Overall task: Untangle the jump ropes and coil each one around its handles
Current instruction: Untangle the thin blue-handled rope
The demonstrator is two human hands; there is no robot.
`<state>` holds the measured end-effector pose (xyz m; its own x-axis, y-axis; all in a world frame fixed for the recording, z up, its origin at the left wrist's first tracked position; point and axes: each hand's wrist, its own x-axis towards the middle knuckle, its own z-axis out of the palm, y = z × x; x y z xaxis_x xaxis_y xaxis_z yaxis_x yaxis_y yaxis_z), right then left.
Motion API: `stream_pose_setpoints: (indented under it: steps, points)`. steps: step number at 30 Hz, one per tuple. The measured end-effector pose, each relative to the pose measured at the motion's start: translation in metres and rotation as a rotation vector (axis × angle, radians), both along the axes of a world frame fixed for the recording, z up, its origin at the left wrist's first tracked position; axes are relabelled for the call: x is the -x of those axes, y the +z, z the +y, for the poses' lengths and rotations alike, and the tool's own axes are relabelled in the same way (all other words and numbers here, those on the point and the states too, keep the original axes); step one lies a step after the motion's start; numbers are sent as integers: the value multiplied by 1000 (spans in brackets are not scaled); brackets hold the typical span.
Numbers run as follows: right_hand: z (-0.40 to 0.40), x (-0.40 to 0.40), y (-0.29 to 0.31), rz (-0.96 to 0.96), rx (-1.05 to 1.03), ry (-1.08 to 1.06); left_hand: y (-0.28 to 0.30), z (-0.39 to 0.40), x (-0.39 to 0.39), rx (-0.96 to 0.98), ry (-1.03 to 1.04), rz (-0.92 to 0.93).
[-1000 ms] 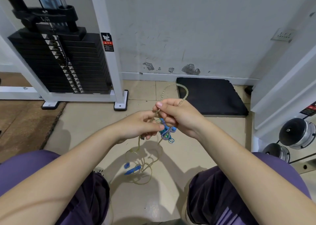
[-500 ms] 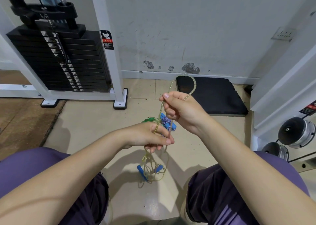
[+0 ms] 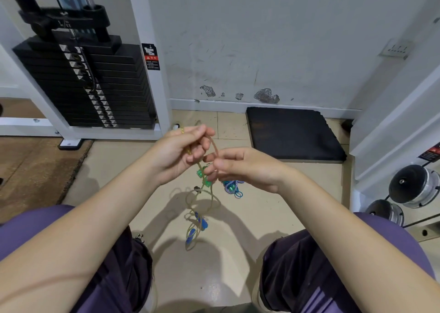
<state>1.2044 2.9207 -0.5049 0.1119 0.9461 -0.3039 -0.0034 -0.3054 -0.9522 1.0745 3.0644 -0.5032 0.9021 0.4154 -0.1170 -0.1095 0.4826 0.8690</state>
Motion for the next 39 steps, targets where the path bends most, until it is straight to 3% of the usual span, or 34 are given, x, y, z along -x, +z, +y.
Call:
stream_pose_setpoints:
  steps: [9, 12, 15, 17, 27, 30, 34, 37, 39]
  points:
    - [4, 12, -1, -171, 15, 22, -1, -3, 1, -12, 10, 19]
    - [3, 6, 4, -83, -92, -59, -8, -2, 1, -122, -52, 115]
    - [3, -1, 12, 81, -207, -176, -18, -7, 6, -333, -404, 186]
    - [2, -7, 16, 146, -251, -246, -25, -13, 7, -381, -532, 234]
    - [-7, -37, 17, 123, -269, -614, -25, -12, 4, -597, -514, 399]
    - [-8, -42, 10, -37, -69, -612, -25, -9, 3, -540, -385, 384]
    - [-14, -38, 11, -565, 266, -487, -21, -7, 4, -544, -327, 417]
    - [-13, -29, 17, -826, 101, -501, -19, -8, 7, -583, -407, 451]
    - [-10, -16, 21, -697, -86, -393, -17, -13, 7, -596, -494, 440]
